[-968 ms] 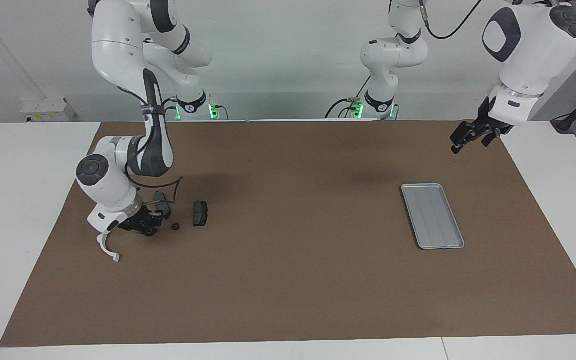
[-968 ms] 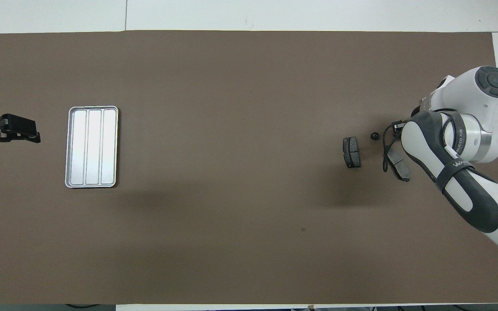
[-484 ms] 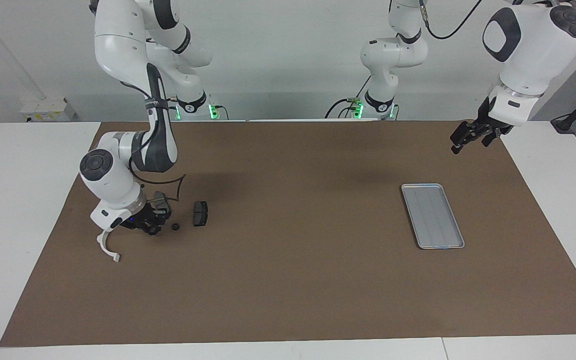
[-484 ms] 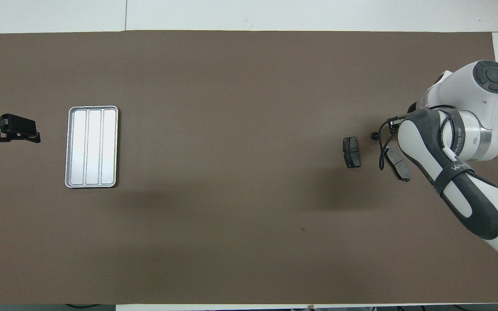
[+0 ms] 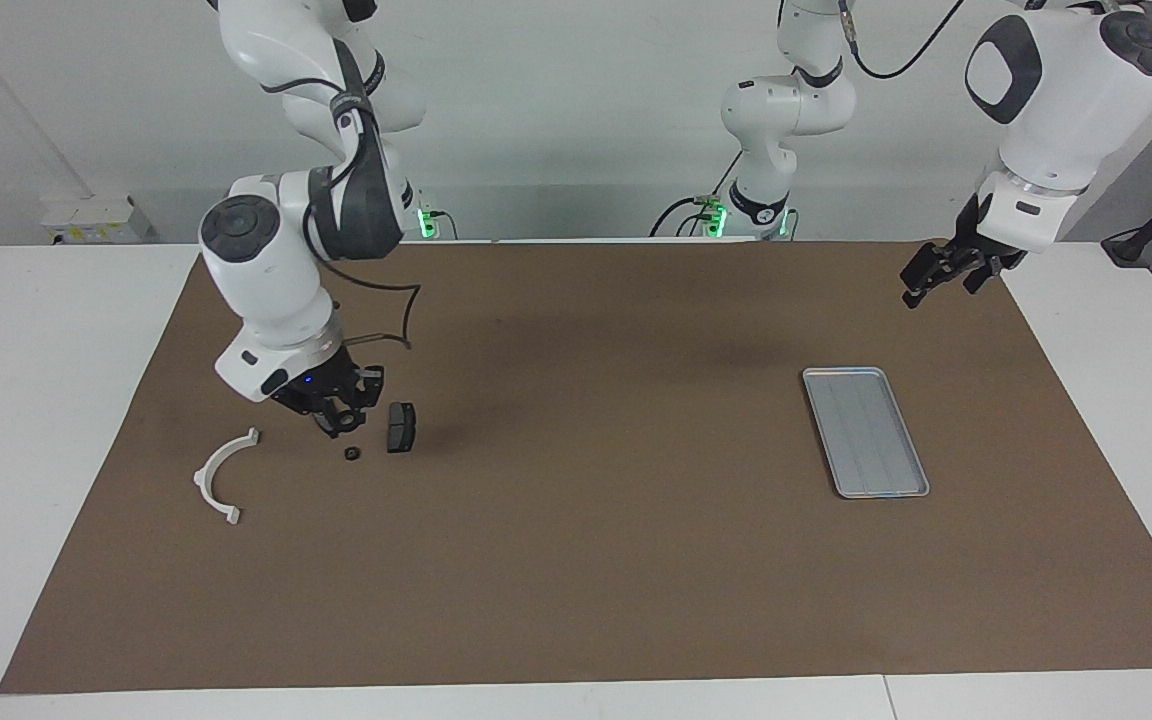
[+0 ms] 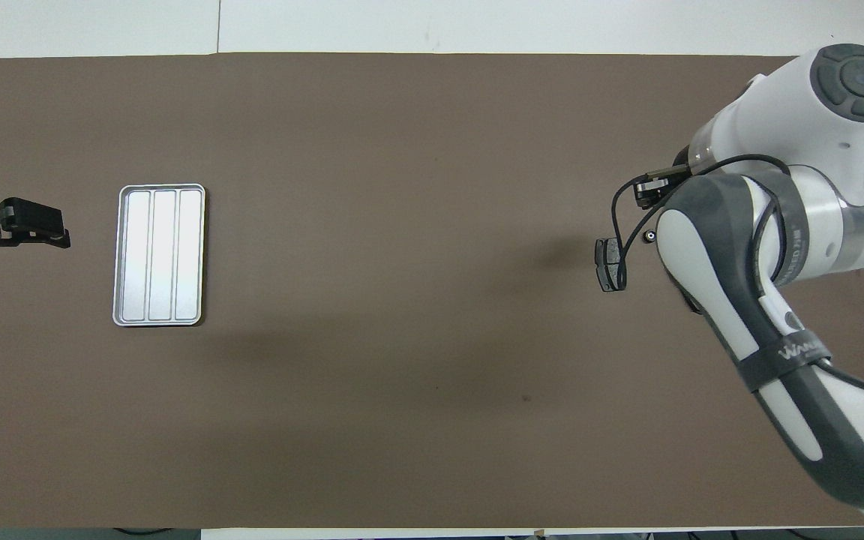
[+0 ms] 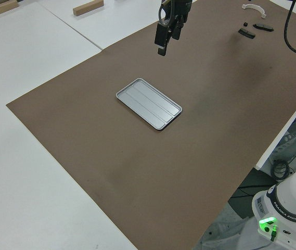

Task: Pick bearing gear from pile to tray
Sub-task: 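Lift the gear with the right gripper and carry it toward the table center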

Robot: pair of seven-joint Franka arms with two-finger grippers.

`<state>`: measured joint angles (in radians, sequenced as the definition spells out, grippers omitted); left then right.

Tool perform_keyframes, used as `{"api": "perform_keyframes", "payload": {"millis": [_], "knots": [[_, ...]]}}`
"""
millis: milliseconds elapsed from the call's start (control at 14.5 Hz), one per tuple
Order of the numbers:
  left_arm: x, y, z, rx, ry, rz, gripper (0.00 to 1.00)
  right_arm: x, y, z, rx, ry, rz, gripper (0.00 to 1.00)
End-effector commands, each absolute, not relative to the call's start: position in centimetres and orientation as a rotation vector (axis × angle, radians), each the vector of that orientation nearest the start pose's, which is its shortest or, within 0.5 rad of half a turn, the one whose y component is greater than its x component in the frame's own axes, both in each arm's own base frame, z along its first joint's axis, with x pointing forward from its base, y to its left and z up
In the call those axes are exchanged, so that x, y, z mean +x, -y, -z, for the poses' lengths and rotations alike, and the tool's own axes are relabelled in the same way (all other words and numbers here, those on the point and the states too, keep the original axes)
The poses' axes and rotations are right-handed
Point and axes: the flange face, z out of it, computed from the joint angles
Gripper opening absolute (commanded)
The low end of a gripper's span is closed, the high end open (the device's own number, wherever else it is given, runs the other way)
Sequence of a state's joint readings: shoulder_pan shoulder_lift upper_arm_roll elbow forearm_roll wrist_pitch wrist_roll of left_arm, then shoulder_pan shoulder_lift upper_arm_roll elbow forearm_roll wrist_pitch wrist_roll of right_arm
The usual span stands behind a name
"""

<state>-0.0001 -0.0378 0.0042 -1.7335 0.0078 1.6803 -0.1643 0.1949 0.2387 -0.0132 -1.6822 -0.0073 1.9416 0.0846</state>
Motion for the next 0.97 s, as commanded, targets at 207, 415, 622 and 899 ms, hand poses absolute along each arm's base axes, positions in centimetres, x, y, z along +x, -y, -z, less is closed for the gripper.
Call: {"api": "perform_keyframes", "payload": {"millis": [207, 415, 622, 899], "knots": [[54.3, -0.2, -58.1, -3.135, 0.256, -0.005, 1.00, 57.9, -26.9, -48.0, -3.128, 0.060, 0.068, 0.00], [54.3, -0.2, -58.1, -3.135, 0.256, -0.005, 1.00, 54.9, -32.5, -46.8, -3.128, 0.093, 0.053, 0.00], [54.3, -0.2, -58.1, -3.135, 0.256, -0.005, 1.00, 53.1, -33.8, -42.5, -3.127, 0.147, 0.048, 0.00], [54.3, -0.2, -58.1, -3.135, 0.256, -0.005, 1.00, 52.5, -34.8, -39.8, -3.127, 0.169, 0.036, 0.00]]}}
